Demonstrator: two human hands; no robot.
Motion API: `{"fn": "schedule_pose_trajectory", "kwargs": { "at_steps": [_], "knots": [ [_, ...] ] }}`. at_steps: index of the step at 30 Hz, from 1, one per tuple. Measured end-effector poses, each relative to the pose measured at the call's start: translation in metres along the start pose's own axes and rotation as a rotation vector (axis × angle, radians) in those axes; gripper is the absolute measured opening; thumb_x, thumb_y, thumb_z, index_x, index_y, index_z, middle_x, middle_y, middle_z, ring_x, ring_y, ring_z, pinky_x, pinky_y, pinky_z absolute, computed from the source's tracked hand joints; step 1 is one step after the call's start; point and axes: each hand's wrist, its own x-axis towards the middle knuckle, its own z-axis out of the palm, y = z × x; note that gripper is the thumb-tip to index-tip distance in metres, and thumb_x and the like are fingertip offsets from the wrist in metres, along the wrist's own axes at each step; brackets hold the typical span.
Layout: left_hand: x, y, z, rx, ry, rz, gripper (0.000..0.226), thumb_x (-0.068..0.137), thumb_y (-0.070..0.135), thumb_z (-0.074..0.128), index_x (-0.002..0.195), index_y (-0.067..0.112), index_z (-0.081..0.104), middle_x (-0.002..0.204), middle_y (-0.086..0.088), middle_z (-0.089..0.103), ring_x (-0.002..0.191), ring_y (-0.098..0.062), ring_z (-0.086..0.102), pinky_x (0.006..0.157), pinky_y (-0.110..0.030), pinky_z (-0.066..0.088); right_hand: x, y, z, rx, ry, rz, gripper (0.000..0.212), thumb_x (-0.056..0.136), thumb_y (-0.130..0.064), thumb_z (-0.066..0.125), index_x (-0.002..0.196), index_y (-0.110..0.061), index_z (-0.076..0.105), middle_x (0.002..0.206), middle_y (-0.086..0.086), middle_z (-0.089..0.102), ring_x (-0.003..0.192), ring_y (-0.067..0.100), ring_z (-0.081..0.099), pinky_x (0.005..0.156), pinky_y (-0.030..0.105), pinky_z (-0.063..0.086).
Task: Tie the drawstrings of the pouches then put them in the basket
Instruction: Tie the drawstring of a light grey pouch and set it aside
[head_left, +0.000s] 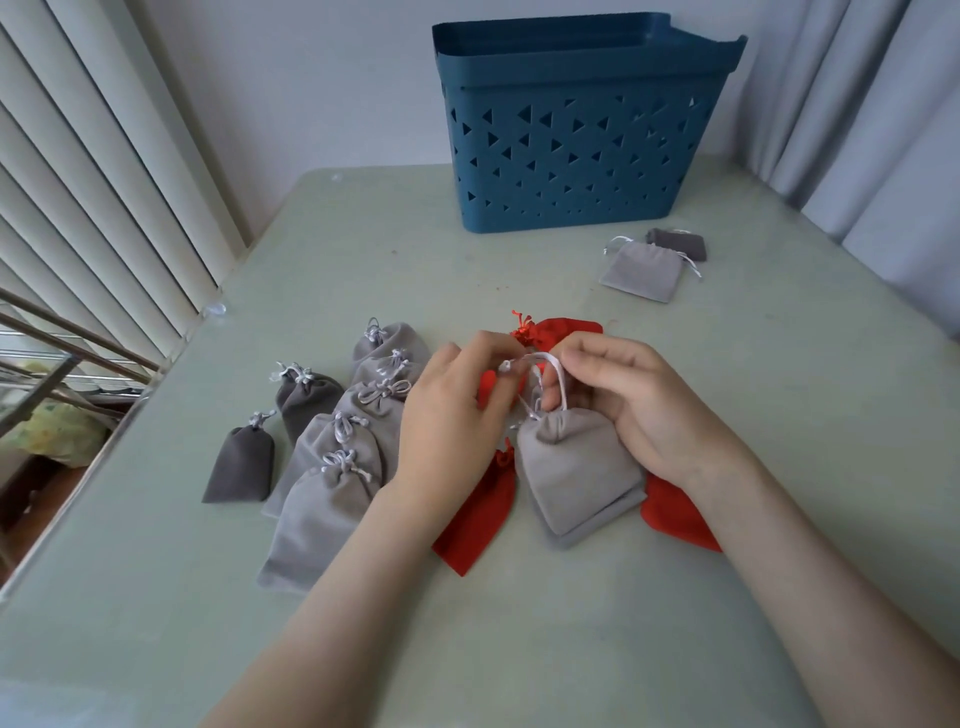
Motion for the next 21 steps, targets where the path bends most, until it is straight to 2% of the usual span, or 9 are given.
{"fn": "schedule_pose_trajectory", "kwargs": {
  "at_steps": [4, 6, 8, 10, 12, 16, 19, 21],
  "knots": [
    [-0.0003, -0.0006, 0.0009, -0.001, 0.138, 0.106, 0.002, 0.087, 0.015, 0.061, 0.089, 0.016, 0.062, 0.076, 0.014, 0.054, 0.067, -0.01, 0.045, 0.063, -0.016, 0.035, 0.0003, -0.0006, 0.0037, 0.037, 0.026, 0.044, 0.01, 0.093, -0.006, 0.047, 0.101, -0.009, 0.053, 0.069, 0.014, 0.067, 0.06, 0.02, 0.063, 0.06, 0.024, 0.051],
    [-0.0015, 0.0014, 0.0001, -0.013, 0.173, 0.178, 0.008, 0.087, 0.015, 0.058, 0.092, 0.021, 0.058, 0.084, 0.014, 0.049, 0.068, -0.009, 0.046, 0.065, -0.014, 0.035, 0.0007, 0.0017, 0.0055, 0.023, 0.013, 0.046, 0.023, 0.088, -0.011, 0.057, 0.111, -0.01, 0.053, 0.071, 0.013, 0.068, 0.061, 0.021, 0.064, 0.062, 0.026, 0.051],
    [-0.0022, 0.0049, -0.0003, -0.017, 0.184, 0.23, 0.014, 0.085, 0.013, 0.058, 0.094, 0.024, 0.057, 0.089, 0.012, 0.049, 0.071, -0.007, 0.047, 0.068, -0.009, 0.034, 0.0011, 0.0039, 0.0091, -0.054, 0.006, 0.028, 0.019, 0.085, -0.016, 0.064, 0.104, -0.013, 0.062, 0.072, 0.009, 0.069, 0.063, 0.022, 0.062, 0.063, 0.028, 0.049],
    [-0.0028, 0.0059, -0.0007, -0.029, 0.197, 0.25, 0.012, 0.085, 0.009, 0.06, 0.093, 0.017, 0.064, 0.083, 0.012, 0.056, 0.073, -0.005, 0.048, 0.072, -0.004, 0.034, 0.0016, 0.0046, 0.011, -0.118, 0.048, 0.005, 0.006, 0.084, -0.022, 0.064, 0.083, -0.018, 0.069, 0.069, 0.008, 0.068, 0.063, 0.023, 0.058, 0.063, 0.03, 0.046],
    [-0.0029, 0.0067, -0.0016, -0.06, 0.191, 0.242, 0.012, 0.086, 0.008, 0.059, 0.093, 0.014, 0.067, 0.08, 0.006, 0.063, 0.074, -0.005, 0.051, 0.074, -0.002, 0.034, 0.0018, 0.0043, 0.0106, -0.11, 0.108, -0.029, 0.017, 0.081, -0.028, 0.059, 0.07, -0.021, 0.07, 0.067, 0.007, 0.068, 0.06, 0.02, 0.058, 0.063, 0.031, 0.044],
    [-0.0021, 0.0083, -0.0037, -0.155, 0.184, 0.203, 0.021, 0.089, 0.011, 0.056, 0.101, 0.029, 0.057, 0.09, 0.007, 0.061, 0.082, -0.004, 0.056, 0.075, -0.007, 0.04, 0.0015, 0.0026, 0.0073, -0.037, 0.106, -0.081, 0.02, 0.087, -0.027, 0.058, 0.075, -0.019, 0.072, 0.071, 0.007, 0.069, 0.065, 0.018, 0.062, 0.069, 0.034, 0.046],
    [-0.0026, 0.0033, -0.0016, -0.112, 0.207, 0.271, 0.031, 0.085, -0.002, 0.062, 0.102, 0.023, 0.058, 0.086, 0.007, 0.064, 0.08, 0.0, 0.053, 0.077, -0.003, 0.037, 0.0017, 0.0041, 0.0087, -0.075, 0.07, -0.095, 0.012, 0.086, -0.025, 0.06, 0.082, -0.019, 0.069, 0.068, 0.001, 0.068, 0.064, 0.012, 0.061, 0.067, 0.026, 0.048],
    [-0.0029, 0.0, 0.0001, -0.096, 0.202, 0.31, 0.031, 0.082, -0.007, 0.064, 0.101, 0.017, 0.062, 0.089, 0.012, 0.063, 0.08, 0.002, 0.051, 0.077, -0.003, 0.036, 0.0028, 0.0045, 0.0093, -0.062, 0.093, -0.104, 0.014, 0.086, -0.024, 0.06, 0.077, -0.023, 0.071, 0.066, 0.0, 0.067, 0.063, 0.012, 0.059, 0.066, 0.026, 0.047]
  ]
}}
